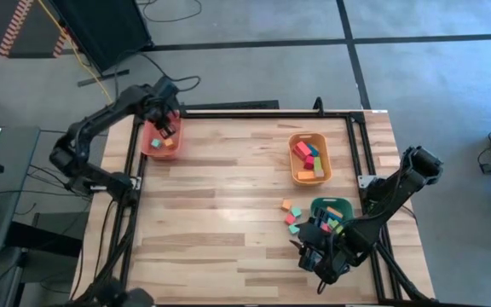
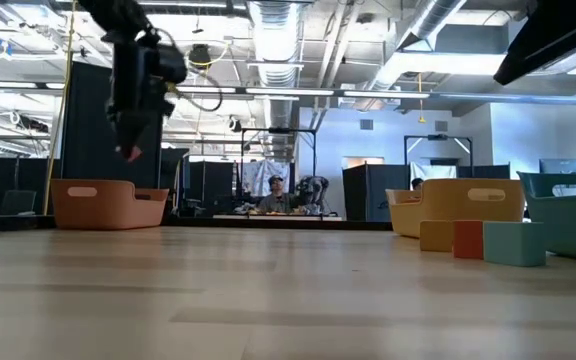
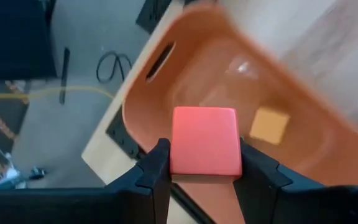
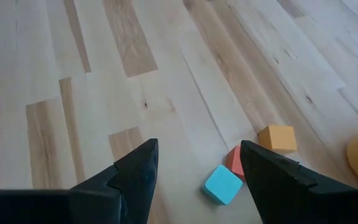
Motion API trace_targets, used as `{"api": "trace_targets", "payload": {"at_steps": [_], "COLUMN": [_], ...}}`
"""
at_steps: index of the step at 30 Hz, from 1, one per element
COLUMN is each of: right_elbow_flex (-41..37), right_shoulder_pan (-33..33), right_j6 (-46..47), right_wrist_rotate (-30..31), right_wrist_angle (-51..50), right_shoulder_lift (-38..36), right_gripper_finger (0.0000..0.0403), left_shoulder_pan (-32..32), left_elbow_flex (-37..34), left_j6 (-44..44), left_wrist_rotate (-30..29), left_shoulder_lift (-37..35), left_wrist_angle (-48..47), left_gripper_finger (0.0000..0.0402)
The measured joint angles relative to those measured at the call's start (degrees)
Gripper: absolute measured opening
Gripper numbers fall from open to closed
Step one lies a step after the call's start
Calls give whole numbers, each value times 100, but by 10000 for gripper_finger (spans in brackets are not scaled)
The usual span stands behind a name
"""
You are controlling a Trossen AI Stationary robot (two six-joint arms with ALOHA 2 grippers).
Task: Sort blocks by size
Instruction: Put the top square orange block into the orange bin, then put the square orange block into the orange bin
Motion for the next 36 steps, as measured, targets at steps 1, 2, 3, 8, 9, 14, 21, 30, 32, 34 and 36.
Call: {"api": "trace_targets", "payload": {"at_steps": [1,2,3,8,9,14,21,30,32,34,36], "right_elbow_flex": [0,0,0,0,0,0,0,0,0,0,0], "right_shoulder_pan": [0,0,0,0,0,0,-2,-2,-10,-33,-75], "right_j6": [-8,-9,-9,-10,-10,-10,-33,-26,-21,-12,-13], "right_wrist_rotate": [2,2,2,1,0,0,68,79,77,76,73], "right_wrist_angle": [2,2,2,3,2,2,2,0,0,0,-1], "right_shoulder_lift": [0,0,0,0,0,0,0,0,0,0,0], "right_gripper_finger": [255,255,255,255,255,255,255,255,255,255,255], "left_shoulder_pan": [122,239,359,663,677,682,680,680,677,664,653], "left_elbow_flex": [-104,-219,-321,-714,-771,-988,-1234,-1442,-1442,-1443,-1432], "left_j6": [56,118,166,246,246,267,261,161,141,126,112], "left_wrist_rotate": [2,30,119,692,735,737,1011,1140,1157,1161,1161], "left_shoulder_lift": [-2,-2,0,4,4,4,4,4,4,4,4], "left_wrist_angle": [64,146,201,592,666,919,1019,1238,1238,1241,1242], "left_gripper_finger": [130,131,131,133,133,134,140,187,194,199,203]}}
